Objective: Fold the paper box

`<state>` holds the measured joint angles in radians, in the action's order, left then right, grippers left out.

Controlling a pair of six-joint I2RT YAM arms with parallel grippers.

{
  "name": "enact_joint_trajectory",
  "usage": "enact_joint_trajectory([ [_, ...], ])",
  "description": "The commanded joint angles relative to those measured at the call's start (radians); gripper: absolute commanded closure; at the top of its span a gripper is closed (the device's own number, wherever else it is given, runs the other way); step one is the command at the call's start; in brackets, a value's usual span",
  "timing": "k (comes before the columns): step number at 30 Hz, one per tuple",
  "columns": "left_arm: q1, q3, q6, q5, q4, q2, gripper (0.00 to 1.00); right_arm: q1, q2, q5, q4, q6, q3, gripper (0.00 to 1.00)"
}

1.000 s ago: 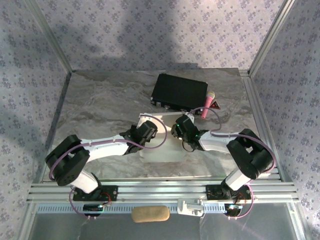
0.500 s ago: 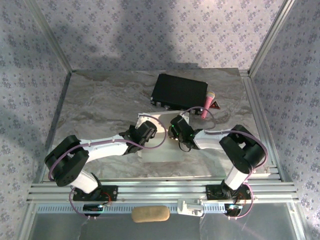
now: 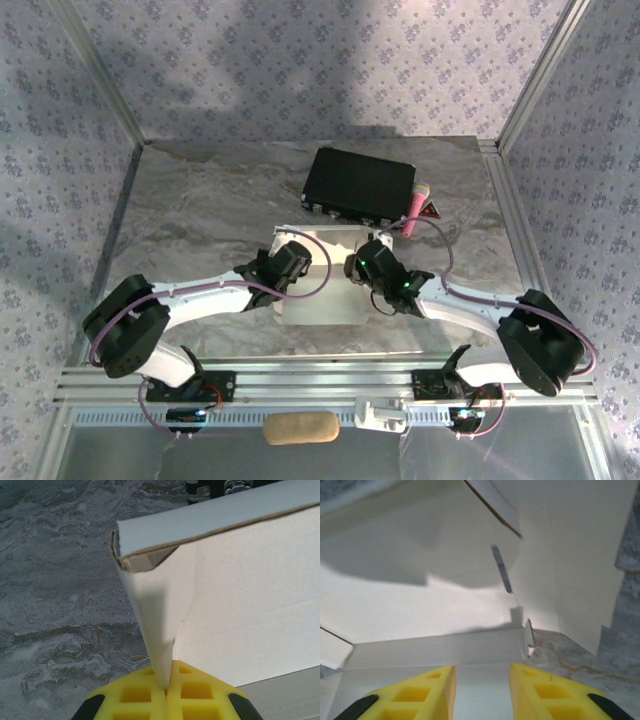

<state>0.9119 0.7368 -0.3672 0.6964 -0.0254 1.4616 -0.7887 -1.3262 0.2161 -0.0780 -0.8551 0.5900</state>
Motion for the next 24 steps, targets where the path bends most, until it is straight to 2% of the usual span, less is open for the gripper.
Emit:
enact_joint_trajectory([
  [1,0.007,-0.004,-0.001,0.005,-0.016,-0.011,1.0,-0.016,-0.038,-0.034,-0.008,-0.046,-0.031,0.67],
  [8,0.008,-0.006,-0.007,0.005,-0.018,0.009,1.0,-0.018,-0.117,-0.013,-0.034,-0.089,-0.067,0.69],
  [15,-0.01,0.026,-0.041,-0.017,-0.066,0.039,1.0,0.003,-0.24,-0.044,-0.123,-0.119,-0.114,0.7],
  [19,-0.044,0.048,-0.062,-0.071,-0.095,0.029,1.0,0.002,-0.17,-0.043,-0.109,-0.095,-0.114,0.69],
  [22,-0.085,0.07,-0.038,-0.119,-0.101,-0.005,1.0,0.01,-0.049,-0.034,-0.038,-0.035,-0.079,0.66],
  [24,-0.121,0.085,0.002,-0.2,-0.091,-0.039,1.0,0.036,0.044,-0.036,0.011,0.012,-0.053,0.63],
])
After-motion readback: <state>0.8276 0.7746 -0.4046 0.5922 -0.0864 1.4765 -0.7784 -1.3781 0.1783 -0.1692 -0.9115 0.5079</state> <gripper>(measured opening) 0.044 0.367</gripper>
